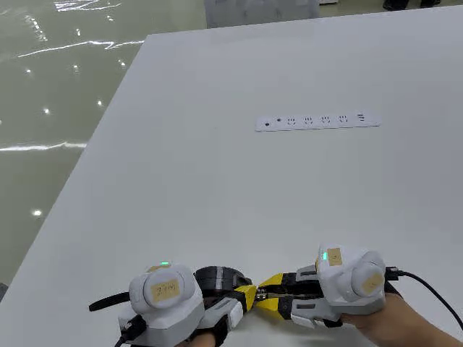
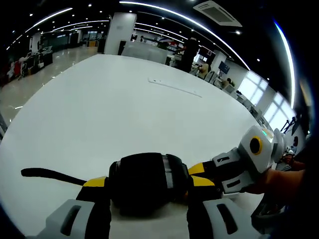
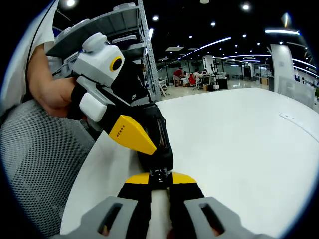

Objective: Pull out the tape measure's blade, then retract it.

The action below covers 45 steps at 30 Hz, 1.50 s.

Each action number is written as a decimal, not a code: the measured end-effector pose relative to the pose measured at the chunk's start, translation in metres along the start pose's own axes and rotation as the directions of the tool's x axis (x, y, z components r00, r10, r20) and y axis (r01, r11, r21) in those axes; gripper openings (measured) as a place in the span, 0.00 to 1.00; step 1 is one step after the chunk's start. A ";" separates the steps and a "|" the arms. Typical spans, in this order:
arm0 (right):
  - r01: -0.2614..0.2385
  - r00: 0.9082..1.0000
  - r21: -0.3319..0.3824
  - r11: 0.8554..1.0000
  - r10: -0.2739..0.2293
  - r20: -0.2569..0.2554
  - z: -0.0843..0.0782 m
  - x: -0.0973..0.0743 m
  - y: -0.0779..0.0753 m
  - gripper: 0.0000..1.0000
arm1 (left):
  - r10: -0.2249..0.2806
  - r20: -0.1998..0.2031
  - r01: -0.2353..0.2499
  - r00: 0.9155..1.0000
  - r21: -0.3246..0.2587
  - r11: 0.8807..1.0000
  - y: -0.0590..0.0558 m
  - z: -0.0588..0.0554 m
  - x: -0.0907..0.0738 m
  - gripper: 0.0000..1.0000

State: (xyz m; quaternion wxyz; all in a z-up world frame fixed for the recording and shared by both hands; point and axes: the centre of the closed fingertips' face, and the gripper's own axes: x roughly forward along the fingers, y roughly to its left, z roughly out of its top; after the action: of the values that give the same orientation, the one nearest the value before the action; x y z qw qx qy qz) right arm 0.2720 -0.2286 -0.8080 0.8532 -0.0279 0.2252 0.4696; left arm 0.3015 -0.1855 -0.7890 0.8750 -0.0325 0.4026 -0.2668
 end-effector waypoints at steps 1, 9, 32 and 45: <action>-0.001 1.000 -0.002 1.000 0.001 -0.002 0.000 0.001 0.000 0.11 | 0.000 0.000 0.000 1.000 -0.001 1.000 0.000 0.000 0.000 0.59; -0.007 1.000 -0.003 1.000 0.007 -0.012 -0.001 0.001 0.001 0.11 | 0.000 0.001 0.000 1.000 0.016 1.000 0.000 0.000 0.000 0.59; 0.013 0.998 -0.026 1.000 -0.015 -0.058 -0.005 0.000 0.002 0.15 | -0.038 0.000 0.038 0.999 0.043 0.998 -0.001 0.000 0.000 0.60; 0.057 0.997 0.046 0.997 -0.054 -0.060 0.000 -0.011 -0.004 0.33 | -0.073 -0.011 0.073 0.997 0.076 0.994 0.003 0.001 -0.006 0.64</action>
State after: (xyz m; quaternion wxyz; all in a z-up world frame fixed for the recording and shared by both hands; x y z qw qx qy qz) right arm 0.2701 -0.2390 -0.8037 0.8593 -0.0275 0.2607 0.4392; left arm 0.3003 -0.1803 -0.7855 0.8636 -0.0126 0.3943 -0.3140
